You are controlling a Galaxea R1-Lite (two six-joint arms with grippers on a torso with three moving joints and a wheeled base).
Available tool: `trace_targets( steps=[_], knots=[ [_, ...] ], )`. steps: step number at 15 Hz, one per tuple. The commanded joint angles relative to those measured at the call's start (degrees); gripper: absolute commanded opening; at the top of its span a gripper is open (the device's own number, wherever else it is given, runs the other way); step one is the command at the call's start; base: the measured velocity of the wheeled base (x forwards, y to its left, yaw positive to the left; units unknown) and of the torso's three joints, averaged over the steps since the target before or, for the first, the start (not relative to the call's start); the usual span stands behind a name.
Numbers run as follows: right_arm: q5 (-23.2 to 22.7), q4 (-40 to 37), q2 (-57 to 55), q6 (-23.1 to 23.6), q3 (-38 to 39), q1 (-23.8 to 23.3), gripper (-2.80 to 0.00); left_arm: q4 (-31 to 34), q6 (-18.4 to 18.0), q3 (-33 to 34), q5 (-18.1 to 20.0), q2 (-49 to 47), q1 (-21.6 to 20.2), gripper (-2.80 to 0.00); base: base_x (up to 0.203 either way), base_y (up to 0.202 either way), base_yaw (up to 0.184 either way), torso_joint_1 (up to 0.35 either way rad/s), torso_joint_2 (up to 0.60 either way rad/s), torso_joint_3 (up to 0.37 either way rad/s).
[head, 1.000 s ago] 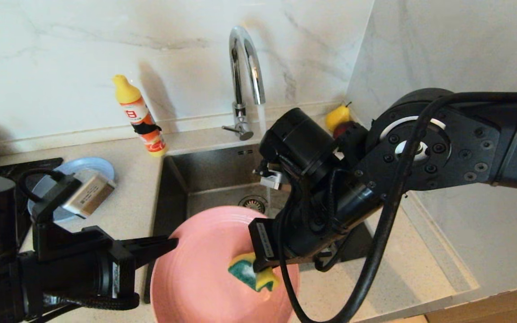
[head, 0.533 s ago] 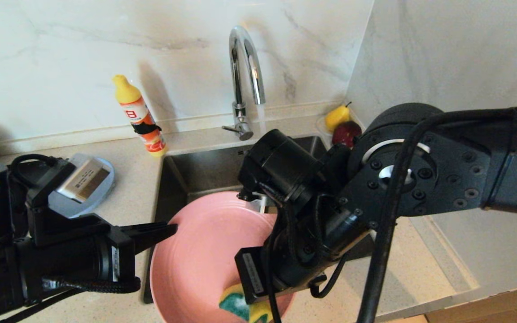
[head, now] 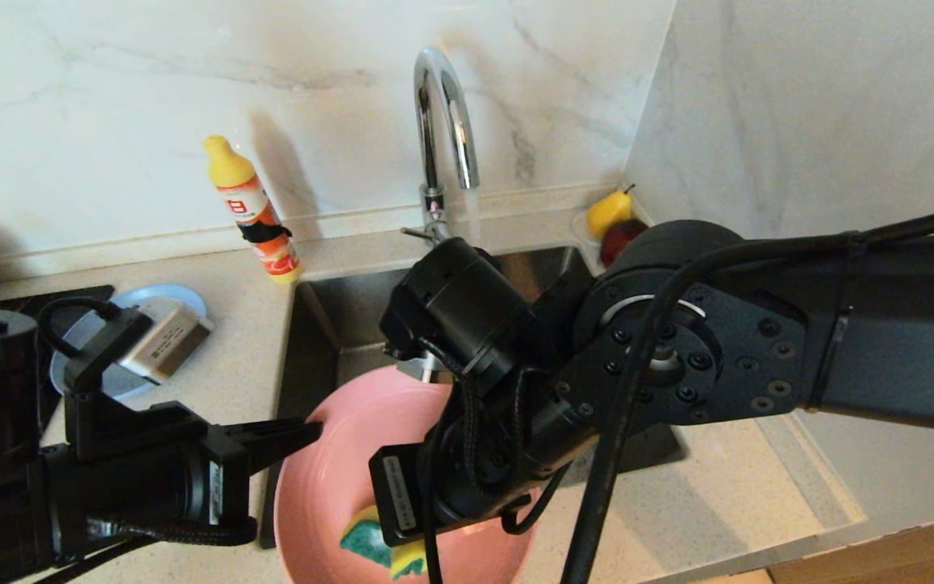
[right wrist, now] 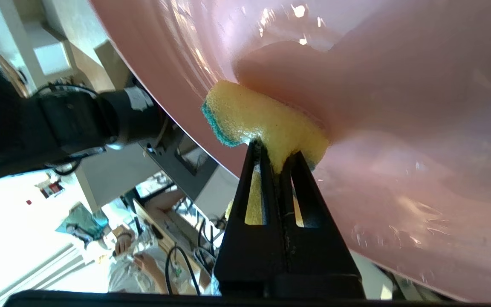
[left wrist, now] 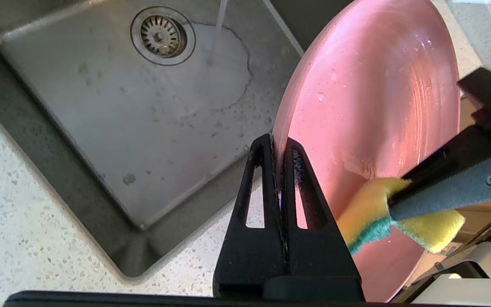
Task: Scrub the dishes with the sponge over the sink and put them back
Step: Wipe the plate
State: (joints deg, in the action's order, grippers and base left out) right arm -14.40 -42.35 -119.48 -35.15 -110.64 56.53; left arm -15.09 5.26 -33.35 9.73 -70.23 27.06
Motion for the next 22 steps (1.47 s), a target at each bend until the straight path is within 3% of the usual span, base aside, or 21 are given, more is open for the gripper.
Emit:
trace_targets(
  steps=[1,8,14,22],
  knots=[
    [1.43,0.82,0.30,-0.19,-0.10,-0.01,-2.80,-0.11,0.01,1.13,0.17,-0.01,0.10,-2.80,0.000,0.000,0.000,0.000,0.00,0.000],
    [3.17,0.57,2.90,-0.23,-0.01,-4.16,-2.80,-0.20,-0.17,2.50,0.12,0.62,0.10,-2.80,0.000,0.000,0.000,0.000,0.00,0.000],
    [4.08,-6.14,4.99,-0.12,2.28,-5.73,-2.80,-0.20,0.01,1.65,-0.15,2.00,0.01,-2.80,0.000,0.000,0.000,0.000,0.00,0.000],
    [4.03,-6.26,4.97,-0.10,4.21,0.27,-2.80,-0.20,1.67,1.44,-0.50,1.59,-0.01,-2.80,0.000,0.000,0.000,0.000,0.00,0.000]
  ],
)
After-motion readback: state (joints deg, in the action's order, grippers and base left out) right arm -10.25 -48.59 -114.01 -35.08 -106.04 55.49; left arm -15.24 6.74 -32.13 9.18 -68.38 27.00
